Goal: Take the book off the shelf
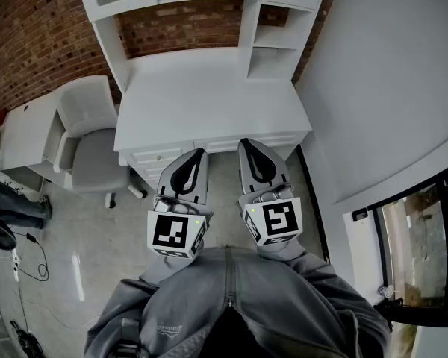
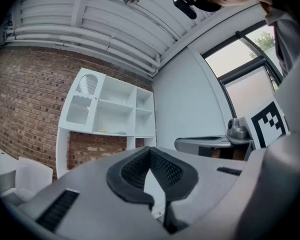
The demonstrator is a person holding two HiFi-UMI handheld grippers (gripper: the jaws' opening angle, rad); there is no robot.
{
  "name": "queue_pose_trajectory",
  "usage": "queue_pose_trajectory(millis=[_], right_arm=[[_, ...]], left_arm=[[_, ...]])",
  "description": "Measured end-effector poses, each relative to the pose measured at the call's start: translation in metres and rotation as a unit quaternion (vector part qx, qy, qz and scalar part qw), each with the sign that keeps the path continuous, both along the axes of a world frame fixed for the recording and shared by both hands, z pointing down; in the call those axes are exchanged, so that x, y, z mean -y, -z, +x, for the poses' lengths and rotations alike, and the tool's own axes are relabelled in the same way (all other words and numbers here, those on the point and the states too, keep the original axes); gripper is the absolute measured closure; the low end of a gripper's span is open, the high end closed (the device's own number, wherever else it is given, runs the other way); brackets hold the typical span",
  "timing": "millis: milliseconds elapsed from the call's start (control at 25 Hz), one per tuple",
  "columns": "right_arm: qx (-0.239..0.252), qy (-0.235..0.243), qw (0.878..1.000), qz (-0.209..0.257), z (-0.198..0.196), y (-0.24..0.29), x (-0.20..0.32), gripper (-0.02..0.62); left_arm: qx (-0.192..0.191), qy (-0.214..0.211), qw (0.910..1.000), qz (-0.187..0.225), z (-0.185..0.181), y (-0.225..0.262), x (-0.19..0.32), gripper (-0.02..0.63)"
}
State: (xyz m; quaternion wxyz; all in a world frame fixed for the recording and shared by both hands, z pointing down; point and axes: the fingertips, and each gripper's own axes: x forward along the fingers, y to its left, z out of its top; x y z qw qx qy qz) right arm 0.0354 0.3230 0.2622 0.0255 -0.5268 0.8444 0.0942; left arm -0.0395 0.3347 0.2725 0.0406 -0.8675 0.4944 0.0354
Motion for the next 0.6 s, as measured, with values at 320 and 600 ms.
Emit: queue_pose_trajectory(millis=[320,600], right_arm=[[-0.002,-0.017,1.000,0.005,-0.013,0.001,0.015,0.569],[0.009,-0.032,0.999,0.008,-0.020,-0.002,0.012,0.569]], left_arm=[[0.003,-0.005,1.0000,0.002,-0.016,0.000,0.017,0.600],[0.006,-0.018,0.9998,0.000,-0.026,-0.005,0.018,0.600]])
